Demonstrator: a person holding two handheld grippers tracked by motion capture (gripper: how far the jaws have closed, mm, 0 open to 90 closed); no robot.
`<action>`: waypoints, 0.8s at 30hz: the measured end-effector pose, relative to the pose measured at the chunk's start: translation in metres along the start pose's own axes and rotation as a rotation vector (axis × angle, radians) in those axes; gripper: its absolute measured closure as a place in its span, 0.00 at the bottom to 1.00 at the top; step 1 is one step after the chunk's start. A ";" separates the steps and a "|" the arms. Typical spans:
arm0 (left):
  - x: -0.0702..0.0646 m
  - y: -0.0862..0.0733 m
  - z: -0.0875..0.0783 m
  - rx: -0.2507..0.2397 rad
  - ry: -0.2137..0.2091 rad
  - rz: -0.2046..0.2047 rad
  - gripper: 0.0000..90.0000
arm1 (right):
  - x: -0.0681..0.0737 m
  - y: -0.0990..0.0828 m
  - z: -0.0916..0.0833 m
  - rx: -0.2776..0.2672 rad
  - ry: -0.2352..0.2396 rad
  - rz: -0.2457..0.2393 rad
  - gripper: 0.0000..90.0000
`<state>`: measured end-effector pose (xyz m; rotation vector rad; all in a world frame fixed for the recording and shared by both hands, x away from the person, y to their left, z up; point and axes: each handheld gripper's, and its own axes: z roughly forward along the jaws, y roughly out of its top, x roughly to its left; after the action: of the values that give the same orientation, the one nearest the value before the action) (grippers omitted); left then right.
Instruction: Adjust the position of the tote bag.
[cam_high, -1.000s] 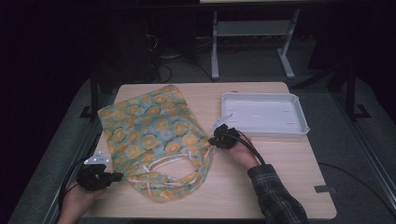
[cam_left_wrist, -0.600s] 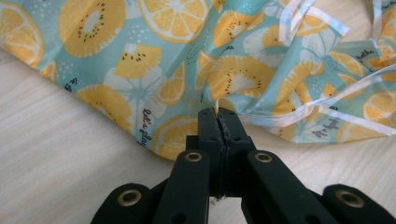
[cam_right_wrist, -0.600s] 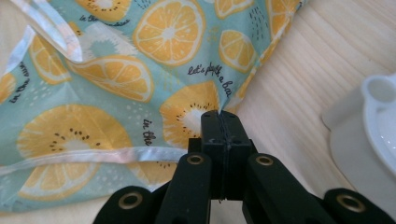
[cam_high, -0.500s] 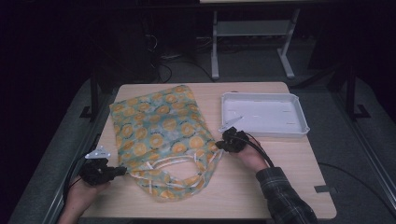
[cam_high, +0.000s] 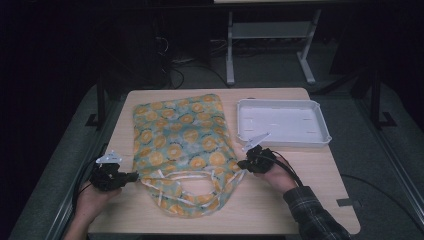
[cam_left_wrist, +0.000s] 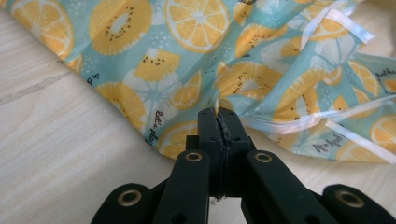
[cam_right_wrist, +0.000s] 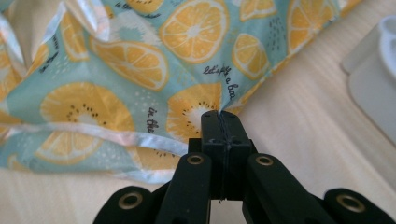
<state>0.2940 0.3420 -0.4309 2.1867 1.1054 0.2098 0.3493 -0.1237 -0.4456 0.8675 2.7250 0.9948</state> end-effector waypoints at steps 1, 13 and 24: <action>0.000 0.000 0.001 0.003 0.001 0.001 0.99 | 0.002 -0.001 -0.001 0.000 0.000 -0.005 1.00; -0.001 -0.001 0.000 -0.001 -0.012 0.016 0.99 | 0.024 -0.016 -0.007 0.025 0.044 -0.031 1.00; -0.007 -0.015 -0.008 0.005 -0.055 0.026 0.99 | 0.039 -0.027 -0.014 0.033 0.084 -0.039 1.00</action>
<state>0.2764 0.3470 -0.4330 2.1989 1.0491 0.1575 0.3004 -0.1268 -0.4483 0.7925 2.8247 1.0035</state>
